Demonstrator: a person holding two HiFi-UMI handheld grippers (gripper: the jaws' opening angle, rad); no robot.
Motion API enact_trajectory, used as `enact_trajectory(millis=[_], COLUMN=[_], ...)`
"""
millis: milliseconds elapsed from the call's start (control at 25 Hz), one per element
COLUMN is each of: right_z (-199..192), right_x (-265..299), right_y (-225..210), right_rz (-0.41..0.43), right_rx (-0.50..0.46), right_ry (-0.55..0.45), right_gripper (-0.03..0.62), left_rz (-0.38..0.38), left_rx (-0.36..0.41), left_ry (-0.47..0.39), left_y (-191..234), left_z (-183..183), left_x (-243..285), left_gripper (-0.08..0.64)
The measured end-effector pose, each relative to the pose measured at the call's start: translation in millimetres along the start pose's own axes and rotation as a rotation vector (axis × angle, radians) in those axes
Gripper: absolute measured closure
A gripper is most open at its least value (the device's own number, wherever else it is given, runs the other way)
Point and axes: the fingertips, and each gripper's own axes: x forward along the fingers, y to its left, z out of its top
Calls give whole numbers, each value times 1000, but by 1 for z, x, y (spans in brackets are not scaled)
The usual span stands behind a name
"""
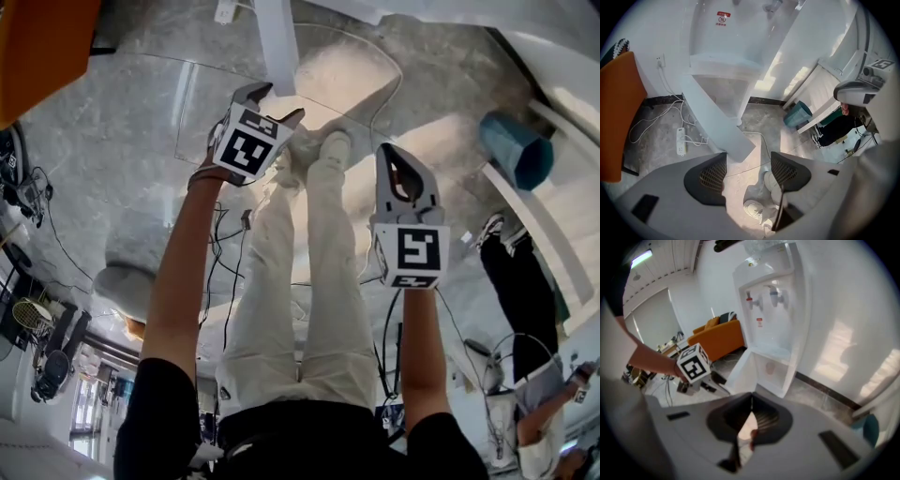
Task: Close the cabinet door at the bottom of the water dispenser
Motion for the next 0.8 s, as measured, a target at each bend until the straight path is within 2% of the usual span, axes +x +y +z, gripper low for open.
enact_trajectory(millis=[800], right_z=[-28], right_x=[-14], right_y=[-37], right_rz=[-69], right_rx=[97], right_ry=[6], right_gripper=[558], left_rz=[-83], left_rx=[112], left_ry=[25], left_y=[-45], left_z=[40], left_x=[31], left_gripper=[265])
